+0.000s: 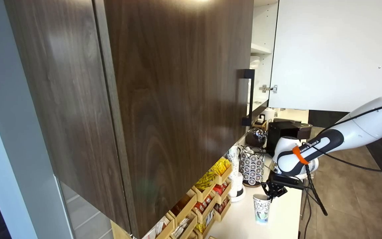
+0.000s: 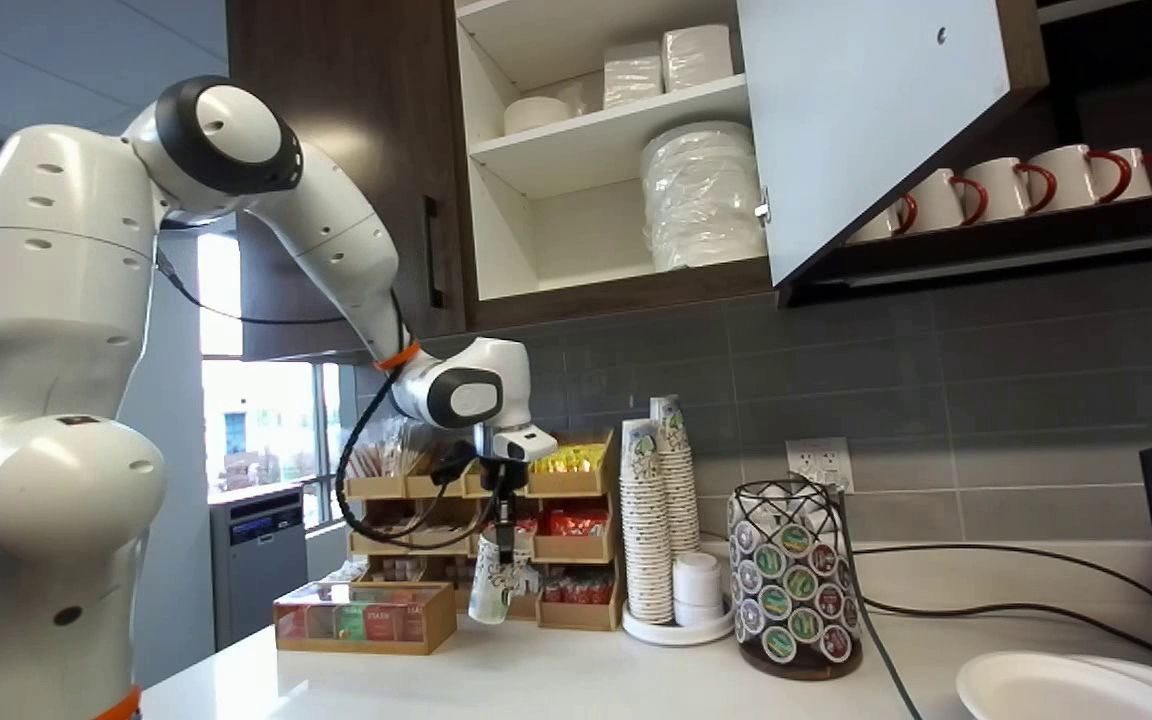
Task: Pick up the paper cup on the right and put it on the paper cup on the left, flip the stacked paper cups over, pick up the stacked paper cups and put them the right way up on the bottom shelf of the open upper cabinet
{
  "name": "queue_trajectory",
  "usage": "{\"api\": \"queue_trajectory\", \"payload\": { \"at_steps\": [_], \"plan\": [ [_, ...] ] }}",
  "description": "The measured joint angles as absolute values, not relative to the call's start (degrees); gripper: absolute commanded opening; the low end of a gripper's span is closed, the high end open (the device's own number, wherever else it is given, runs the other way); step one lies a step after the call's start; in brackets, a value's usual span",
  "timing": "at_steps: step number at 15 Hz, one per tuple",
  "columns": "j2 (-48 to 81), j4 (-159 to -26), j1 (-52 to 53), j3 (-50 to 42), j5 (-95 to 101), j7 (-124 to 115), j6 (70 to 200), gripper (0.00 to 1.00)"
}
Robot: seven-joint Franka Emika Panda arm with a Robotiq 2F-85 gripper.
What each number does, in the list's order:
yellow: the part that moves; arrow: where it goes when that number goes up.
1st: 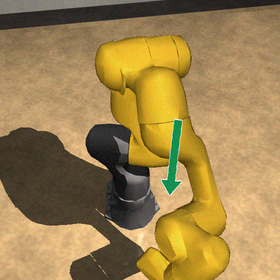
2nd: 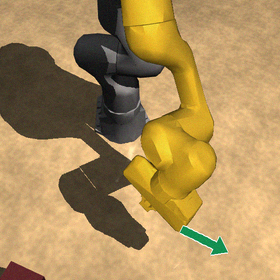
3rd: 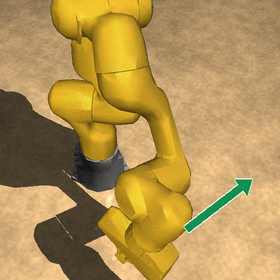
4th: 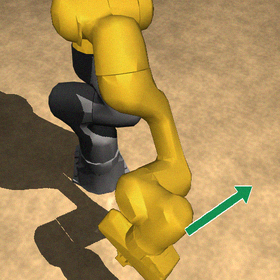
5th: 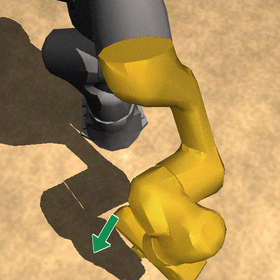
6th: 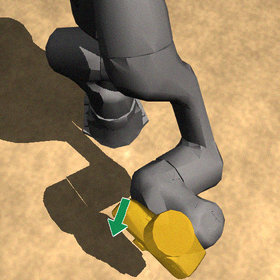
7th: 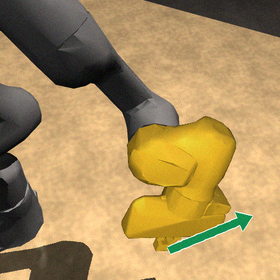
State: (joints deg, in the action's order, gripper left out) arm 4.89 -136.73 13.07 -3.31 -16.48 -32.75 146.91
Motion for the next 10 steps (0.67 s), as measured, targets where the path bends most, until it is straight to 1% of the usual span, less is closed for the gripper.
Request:
{"api": "queue_trajectory", "payload": {
  "at_steps": [2,3,5,10],
  "plan": [
    [4.09,-137.52,13.39,-3.63,-15.93,-32.86,146.97,0.05],
    [4.08,-137.60,13.39,-3.71,-15.89,-32.86,146.98,0.02],
    [4.07,-137.58,12.89,-3.23,-15.64,-32.82,147.00,0.03],
    [0.05,-135.55,10.57,-0.53,-4.59,-32.95,146.99,0.02]
  ]
}}
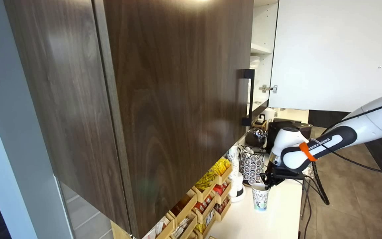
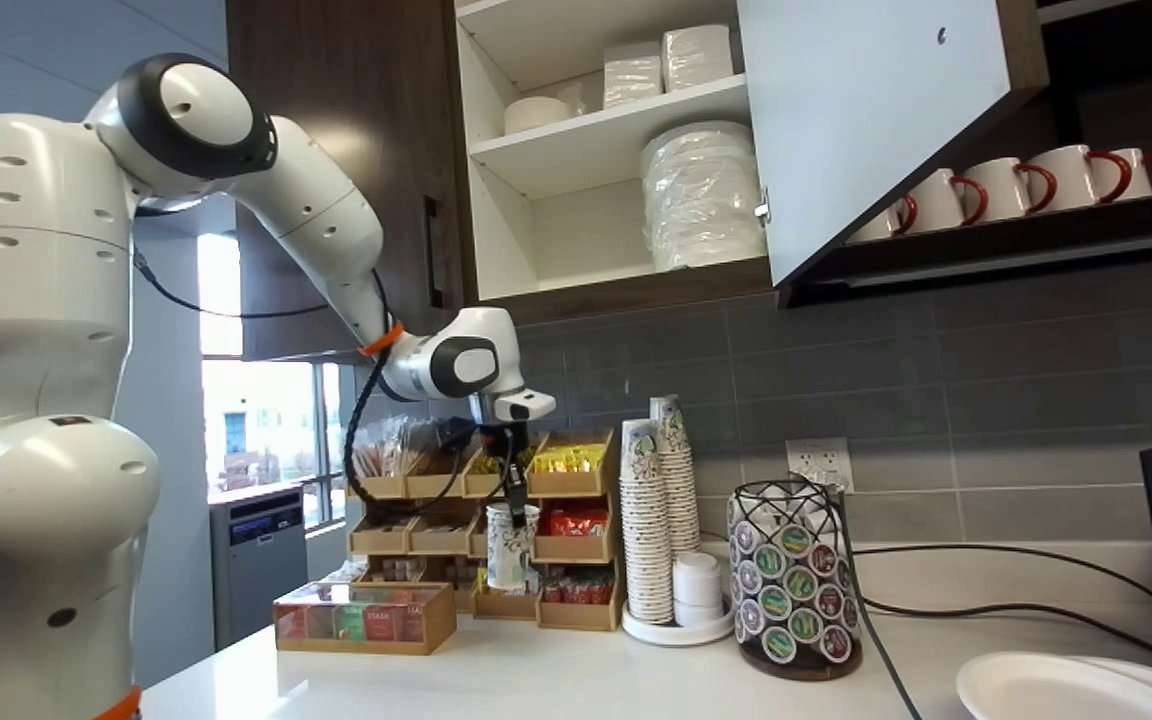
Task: Pick up the paper cup on the right and put it on the paper cup on the left, flip the stacked paper cups over, pick up the stacked paper cups and put them the right way up on the bottom shelf of the open upper cabinet
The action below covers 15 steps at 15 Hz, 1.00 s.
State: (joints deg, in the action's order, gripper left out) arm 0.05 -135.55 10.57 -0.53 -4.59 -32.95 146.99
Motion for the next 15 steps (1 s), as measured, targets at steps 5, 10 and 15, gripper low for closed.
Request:
{"api": "queue_trajectory", "payload": {
  "at_steps": [5,10,15],
  "plan": [
    [-9.36,-135.40,7.97,1.87,0.94,-29.33,146.64,0.03],
    [-19.46,-135.09,6.67,3.12,-0.41,-24.11,140.78,0.03],
    [-26.54,-133.76,4.88,5.10,-0.28,-23.04,134.51,0.05]
  ]
}}
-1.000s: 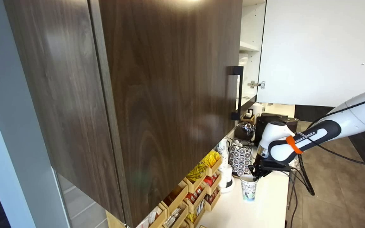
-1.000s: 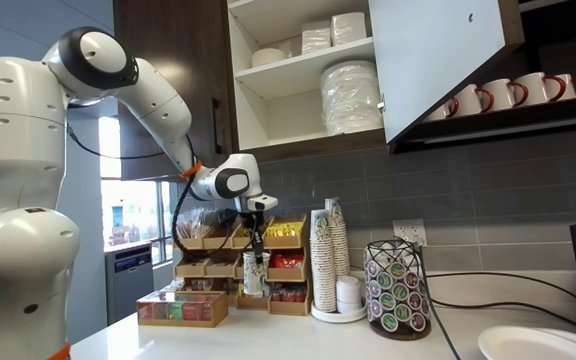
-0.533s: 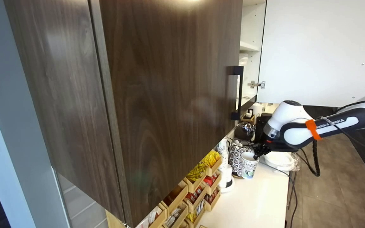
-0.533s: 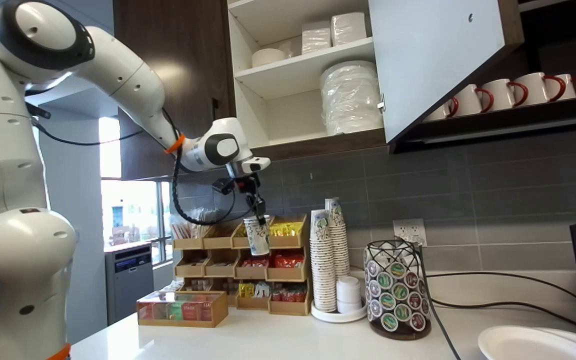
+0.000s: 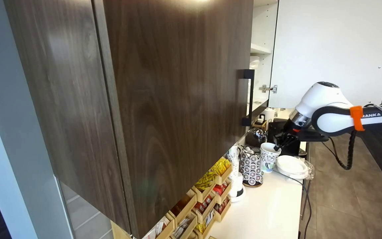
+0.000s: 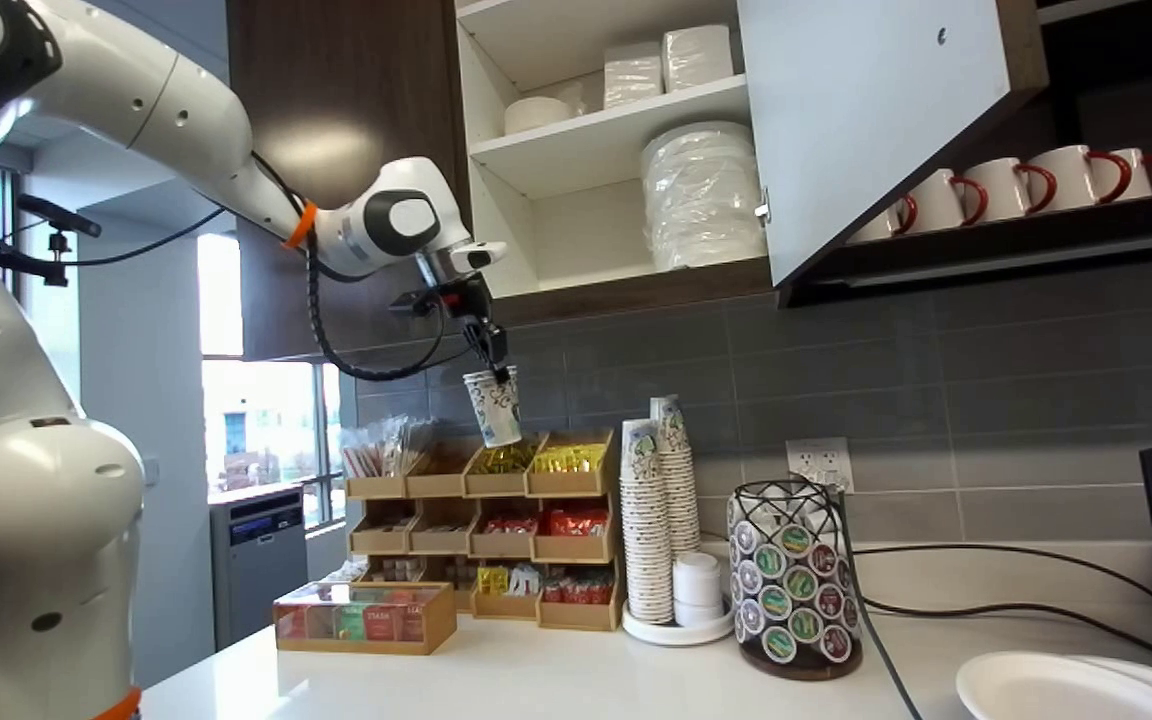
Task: Pick up the paper cup on the right and put it on the paper cup on the left, flip the stacked paper cups over, pick up the stacked paper cups and put them the right way up on the bottom shelf of the open upper cabinet
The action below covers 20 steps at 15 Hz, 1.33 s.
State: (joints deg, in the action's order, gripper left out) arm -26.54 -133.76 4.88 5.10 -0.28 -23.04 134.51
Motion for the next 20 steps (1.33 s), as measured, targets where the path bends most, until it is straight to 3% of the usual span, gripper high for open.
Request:
{"api": "queue_trajectory", "payload": {
  "at_steps": [8,20],
  "plan": [
    [-25.65,-131.89,3.92,5.86,-0.22,-22.45,134.04,0.03],
    [-28.50,-112.84,2.74,6.48,0.18,-19.14,113.60,0.03]
  ]
}}
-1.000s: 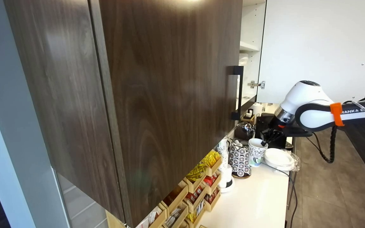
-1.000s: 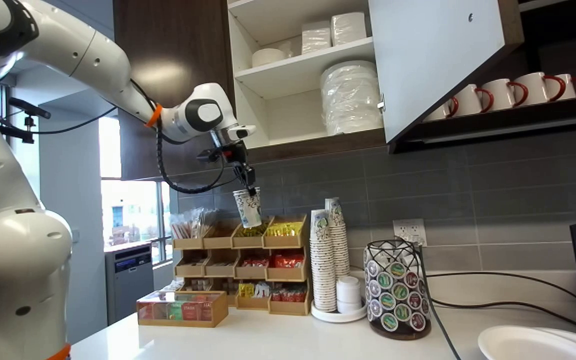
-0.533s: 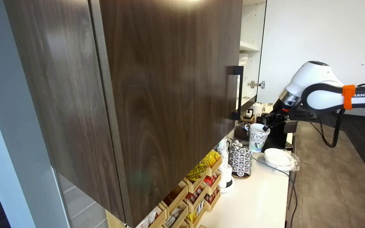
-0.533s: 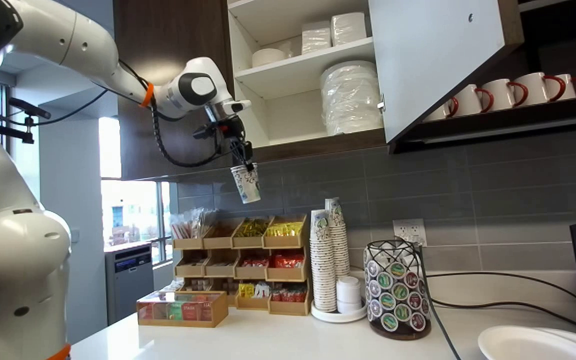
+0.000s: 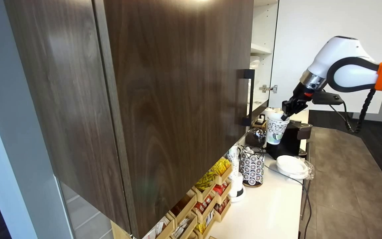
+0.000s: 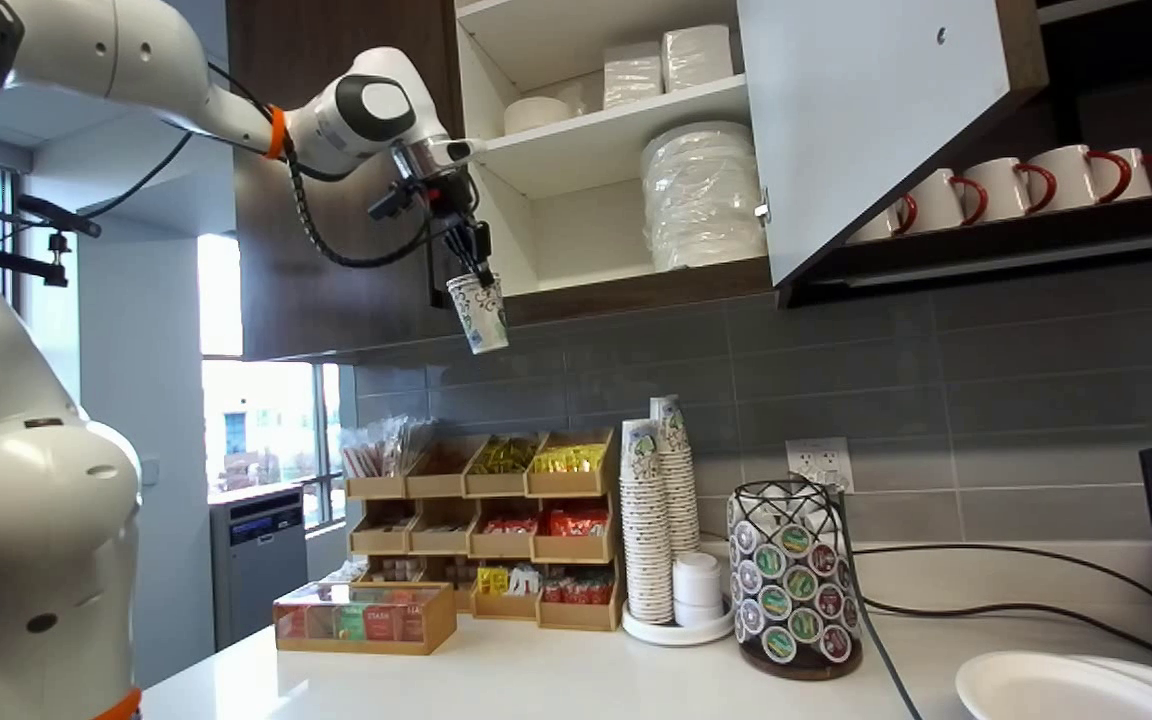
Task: Pick up the paper cup on the right and put it on the paper cup on the left, flip the stacked paper cups over, pick up the stacked paper cups and put them the right way up on the bottom shelf of the open upper cabinet
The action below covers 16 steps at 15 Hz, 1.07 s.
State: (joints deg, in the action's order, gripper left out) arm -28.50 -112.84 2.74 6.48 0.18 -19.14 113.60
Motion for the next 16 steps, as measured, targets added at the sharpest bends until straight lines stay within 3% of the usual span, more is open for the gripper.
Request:
{"api": "queue_trajectory", "payload": {
  "at_steps": [16],
  "plan": [
    [-8.33,-75.87,2.55,8.27,0.34,-19.25,102.00,0.02]
  ]
}}
